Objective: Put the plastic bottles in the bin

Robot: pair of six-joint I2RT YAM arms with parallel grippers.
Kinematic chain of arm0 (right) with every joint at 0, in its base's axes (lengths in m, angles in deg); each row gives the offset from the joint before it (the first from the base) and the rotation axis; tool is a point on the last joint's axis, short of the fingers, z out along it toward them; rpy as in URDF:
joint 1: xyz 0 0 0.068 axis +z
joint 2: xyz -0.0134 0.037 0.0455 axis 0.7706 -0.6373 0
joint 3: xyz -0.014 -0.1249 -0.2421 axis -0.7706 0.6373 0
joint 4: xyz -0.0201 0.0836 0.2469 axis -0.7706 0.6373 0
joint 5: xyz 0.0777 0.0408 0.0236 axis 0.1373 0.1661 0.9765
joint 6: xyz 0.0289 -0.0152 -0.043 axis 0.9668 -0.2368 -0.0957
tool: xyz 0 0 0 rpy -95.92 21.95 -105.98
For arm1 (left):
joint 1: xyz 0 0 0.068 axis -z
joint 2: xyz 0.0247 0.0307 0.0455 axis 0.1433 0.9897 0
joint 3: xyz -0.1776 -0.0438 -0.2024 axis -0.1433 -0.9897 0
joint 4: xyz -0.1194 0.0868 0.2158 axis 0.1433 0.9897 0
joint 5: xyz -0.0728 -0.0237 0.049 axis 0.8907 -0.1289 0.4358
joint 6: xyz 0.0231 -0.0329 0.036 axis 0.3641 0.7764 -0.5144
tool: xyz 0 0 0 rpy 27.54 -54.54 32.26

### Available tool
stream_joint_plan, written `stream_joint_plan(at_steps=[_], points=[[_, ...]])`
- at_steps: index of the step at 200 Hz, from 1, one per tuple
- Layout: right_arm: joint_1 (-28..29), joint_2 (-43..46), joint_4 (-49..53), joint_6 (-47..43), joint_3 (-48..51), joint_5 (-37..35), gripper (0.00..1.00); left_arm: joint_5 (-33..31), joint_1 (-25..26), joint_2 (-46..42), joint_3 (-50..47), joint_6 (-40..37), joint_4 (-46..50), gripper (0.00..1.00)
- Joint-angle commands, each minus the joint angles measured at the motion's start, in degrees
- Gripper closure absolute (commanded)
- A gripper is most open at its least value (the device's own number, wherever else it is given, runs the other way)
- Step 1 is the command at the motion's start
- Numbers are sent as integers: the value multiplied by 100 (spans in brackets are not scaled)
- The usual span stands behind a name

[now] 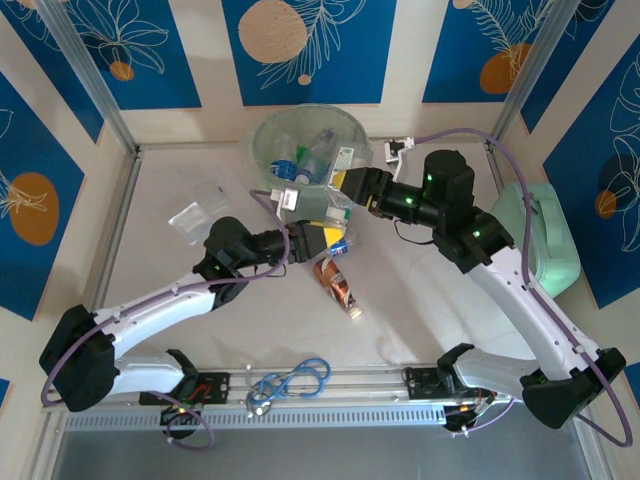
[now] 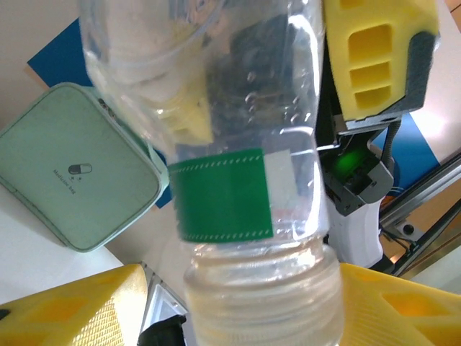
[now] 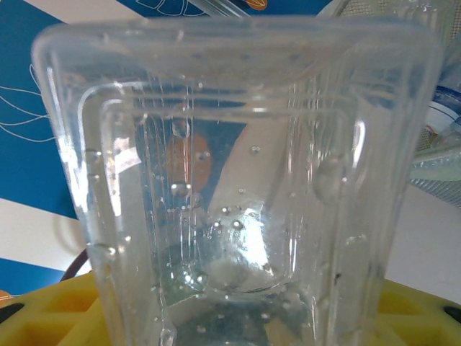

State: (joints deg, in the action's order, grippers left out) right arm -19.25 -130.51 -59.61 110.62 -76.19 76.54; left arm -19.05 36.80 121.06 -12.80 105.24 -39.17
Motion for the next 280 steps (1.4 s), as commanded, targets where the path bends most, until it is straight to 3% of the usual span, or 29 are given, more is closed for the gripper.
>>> stream_joint_plan(at_steps=[1,32,58,71,88,97,116,149,179,202,235,258,280], points=[[73,66,-207,49,79,155,42,149,22,16,244,-152,-161,37],[84,88,-216,65,107,149,42,74,5,-3,281,-279,-32,56],[68,79,-87,-14,43,94,41,-99,-6,-155,449,-757,854,66],[9,88,45,-62,-19,46,33,-249,-6,-250,579,-1088,1446,69],[-149,102,441,-157,-208,-164,8,-655,-14,-405,854,-1648,2576,69],[-294,97,856,-216,-383,-441,0,-853,-29,-457,1006,-1916,3046,68],[-867,120,1730,-222,-613,-785,1,-1293,-200,-468,1543,-2410,4190,67],[-1915,445,2249,-244,-347,-411,1,-2230,-707,13,3081,-3368,6425,70],[-2226,741,2515,-302,40,-274,1,-2058,-1280,930,4334,-3804,7555,71],[-2348,895,2696,-367,243,-262,1,-2008,-1447,1489,4957,-4033,8049,71],[-2539,1020,2741,-378,447,-99,1,-2077,-1501,2044,5568,-4316,8471,68],[-2575,1002,2763,-409,517,-42,1,-2349,-1509,2313,5982,-4432,8903,43],[-2579,986,2724,-377,657,-51,1,-2555,-1507,2267,6022,-4374,8919,30]])
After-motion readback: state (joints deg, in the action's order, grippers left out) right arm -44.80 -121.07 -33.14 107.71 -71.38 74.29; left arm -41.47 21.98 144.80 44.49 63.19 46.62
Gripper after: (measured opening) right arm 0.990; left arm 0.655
